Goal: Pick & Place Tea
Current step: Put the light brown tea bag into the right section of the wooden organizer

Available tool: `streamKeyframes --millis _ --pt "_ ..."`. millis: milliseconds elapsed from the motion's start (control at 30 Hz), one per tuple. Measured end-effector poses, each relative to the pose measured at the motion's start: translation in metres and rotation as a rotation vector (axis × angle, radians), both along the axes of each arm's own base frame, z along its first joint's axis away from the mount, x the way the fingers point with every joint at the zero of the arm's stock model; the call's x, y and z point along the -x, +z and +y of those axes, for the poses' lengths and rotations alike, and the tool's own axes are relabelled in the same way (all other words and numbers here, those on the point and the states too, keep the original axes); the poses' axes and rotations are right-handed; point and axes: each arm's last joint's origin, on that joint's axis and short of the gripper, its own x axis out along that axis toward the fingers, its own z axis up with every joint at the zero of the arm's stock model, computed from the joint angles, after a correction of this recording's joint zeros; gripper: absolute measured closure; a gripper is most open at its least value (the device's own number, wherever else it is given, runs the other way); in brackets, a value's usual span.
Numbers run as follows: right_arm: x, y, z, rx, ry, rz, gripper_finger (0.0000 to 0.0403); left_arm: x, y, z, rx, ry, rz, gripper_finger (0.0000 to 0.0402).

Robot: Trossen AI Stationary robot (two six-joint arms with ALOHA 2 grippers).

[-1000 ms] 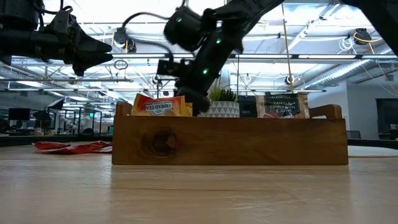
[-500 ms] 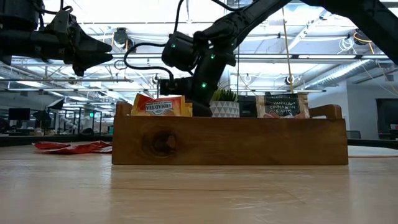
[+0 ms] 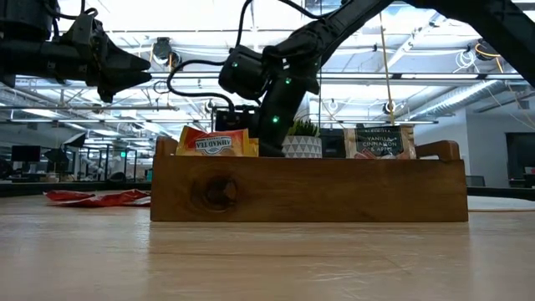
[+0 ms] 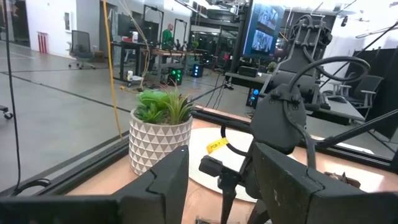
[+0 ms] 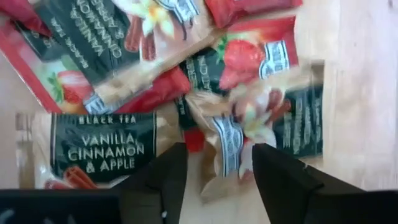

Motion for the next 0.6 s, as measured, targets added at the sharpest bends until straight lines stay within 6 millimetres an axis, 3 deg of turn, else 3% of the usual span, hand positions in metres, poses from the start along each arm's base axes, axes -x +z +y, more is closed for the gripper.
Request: streamKeyframes --millis 133,300,467,600 --pt "0.001 -0.001 0.0 -0.008 -0.011 0.008 0.029 0.0 0.0 0.0 0.0 0.0 0.0 0.022" --pt "0.001 -0.001 0.001 -0.008 -0.01 0.005 0.0383 0.0 0.0 0.0 0.0 0.0 0.0 0.022" --pt "-0.002 0.004 0.007 0.067 0.006 -0.02 0.0395 0.0 0.0 0.0 0.0 0.0 0.0 0.022" --pt "0.0 0.027 0.021 0.264 0.028 -0.034 0.0397 0.0 0.0 0.0 -0.001 0.0 0.0 0.022"
